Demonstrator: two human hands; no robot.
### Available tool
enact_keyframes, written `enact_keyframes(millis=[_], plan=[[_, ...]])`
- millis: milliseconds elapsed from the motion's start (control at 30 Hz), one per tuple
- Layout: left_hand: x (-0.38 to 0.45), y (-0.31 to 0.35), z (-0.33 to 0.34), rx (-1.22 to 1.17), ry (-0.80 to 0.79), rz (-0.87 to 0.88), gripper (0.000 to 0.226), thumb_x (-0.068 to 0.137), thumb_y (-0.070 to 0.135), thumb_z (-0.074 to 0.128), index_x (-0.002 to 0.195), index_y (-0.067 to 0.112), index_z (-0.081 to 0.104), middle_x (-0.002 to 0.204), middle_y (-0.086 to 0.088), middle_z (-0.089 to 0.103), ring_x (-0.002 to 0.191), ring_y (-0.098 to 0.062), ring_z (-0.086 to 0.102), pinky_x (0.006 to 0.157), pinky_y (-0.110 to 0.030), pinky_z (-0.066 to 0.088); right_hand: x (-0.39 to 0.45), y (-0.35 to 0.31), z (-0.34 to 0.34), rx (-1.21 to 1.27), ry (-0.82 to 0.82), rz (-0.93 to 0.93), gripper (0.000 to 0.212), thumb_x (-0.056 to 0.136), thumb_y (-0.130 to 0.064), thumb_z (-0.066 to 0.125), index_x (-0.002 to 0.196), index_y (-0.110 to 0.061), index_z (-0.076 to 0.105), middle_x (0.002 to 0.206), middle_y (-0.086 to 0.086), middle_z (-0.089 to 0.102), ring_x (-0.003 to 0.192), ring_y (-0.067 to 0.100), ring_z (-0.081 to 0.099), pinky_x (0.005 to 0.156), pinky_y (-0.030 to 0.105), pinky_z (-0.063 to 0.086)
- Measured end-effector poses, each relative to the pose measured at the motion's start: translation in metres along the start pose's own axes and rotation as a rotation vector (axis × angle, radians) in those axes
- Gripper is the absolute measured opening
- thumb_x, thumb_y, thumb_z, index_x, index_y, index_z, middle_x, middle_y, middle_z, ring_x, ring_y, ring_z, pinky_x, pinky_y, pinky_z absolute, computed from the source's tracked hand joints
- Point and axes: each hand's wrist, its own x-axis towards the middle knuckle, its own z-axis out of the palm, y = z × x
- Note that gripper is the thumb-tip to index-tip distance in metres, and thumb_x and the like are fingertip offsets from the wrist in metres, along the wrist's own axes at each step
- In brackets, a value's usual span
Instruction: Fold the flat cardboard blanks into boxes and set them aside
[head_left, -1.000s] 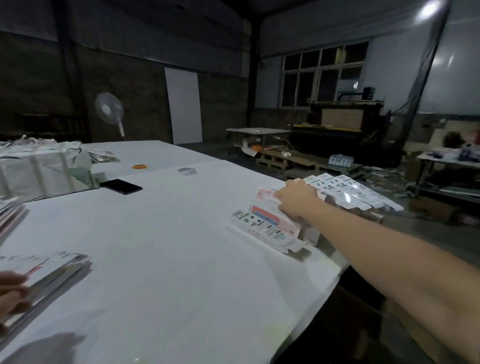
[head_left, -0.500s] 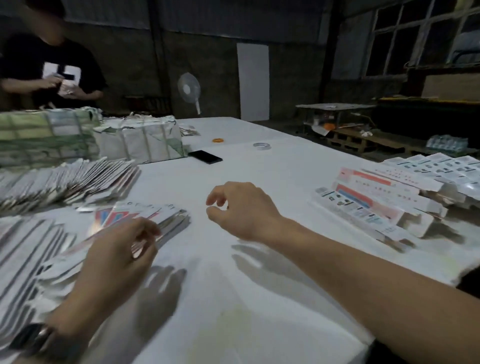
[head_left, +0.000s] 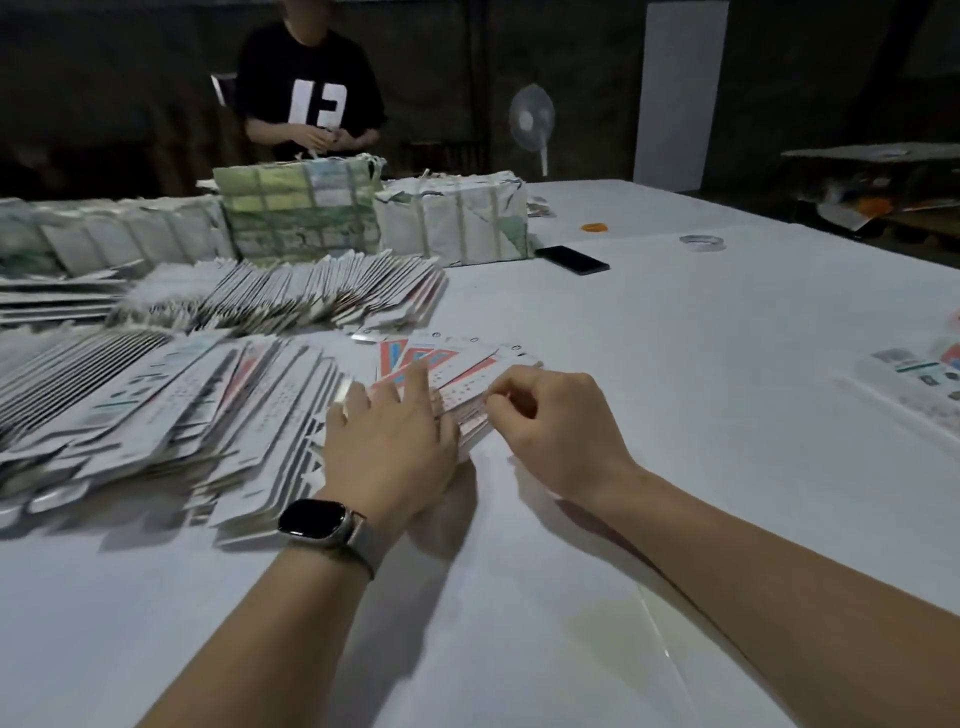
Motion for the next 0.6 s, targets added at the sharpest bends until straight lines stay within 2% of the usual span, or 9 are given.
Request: enact_keyframes(millis=[100,233,333,467,533,600], plan=[[-0.004,0.001,-0.001,0.018,-0.039,0.011,0.043,0.104,0.043,0.033,0.144,0.028,0.033,0.143,-0.006,0.054,0.128,-0.035,0.051,0.104,-0.051,0.036,-0.001,0.004,-0.001,0.076,0.001,0.044,0.018,0.078,-0.033,0.052,0.068,-0.029,0.067,0.056,-0.017,0.058,0.06,0.009,0.054,0.064,0.03,0.046],[-0.006,0.005,-0.005,0.007,0.055,0.052,0.036,0.101,0.034,0.047,0.136,0.035,0.043,0.132,0.003,0.059,0.125,-0.03,0.05,0.1,-0.049,0.034,-0.003,0.006,0.001,0.143,-0.018,0.115,0.017,0.076,-0.033,0.053,0.063,-0.035,0.063,0.057,-0.024,0.059,0.06,0.002,0.055,0.062,0.021,0.041],[-0.004,0.004,-0.007,-0.059,0.121,0.105,0.032,0.097,0.033,0.057,0.129,0.039,0.052,0.121,0.009,0.061,0.117,-0.025,0.053,0.092,-0.043,0.037,-0.003,0.005,0.001,0.177,-0.02,0.139,0.017,0.077,-0.031,0.054,0.064,-0.034,0.066,0.058,-0.023,0.061,0.061,0.003,0.057,0.062,0.022,0.044],[-0.003,0.004,-0.008,-0.162,0.159,0.132,0.032,0.098,0.044,0.058,0.129,0.036,0.056,0.121,0.009,0.064,0.115,-0.026,0.055,0.089,-0.04,0.044,-0.002,0.008,-0.001,0.192,-0.021,0.169,0.02,0.084,-0.019,0.061,0.067,-0.026,0.068,0.061,-0.013,0.065,0.065,0.013,0.063,0.067,0.033,0.054],[-0.003,0.006,-0.01,-0.219,0.216,0.137,0.033,0.101,0.04,0.053,0.133,0.032,0.057,0.124,0.006,0.065,0.115,-0.028,0.056,0.088,-0.042,0.047,-0.001,0.009,-0.001,0.222,-0.006,0.189,0.019,0.086,-0.017,0.062,0.071,-0.023,0.07,0.061,-0.007,0.065,0.065,0.016,0.062,0.064,0.037,0.055],[-0.004,0.008,-0.014,-0.301,0.331,0.158,0.031,0.103,0.029,0.052,0.133,0.027,0.059,0.123,0.002,0.067,0.113,-0.029,0.058,0.087,-0.043,0.047,0.001,0.009,-0.001,0.304,0.025,0.225,0.018,0.09,-0.019,0.063,0.074,-0.026,0.07,0.061,-0.012,0.065,0.063,0.009,0.06,0.06,0.032,0.051]])
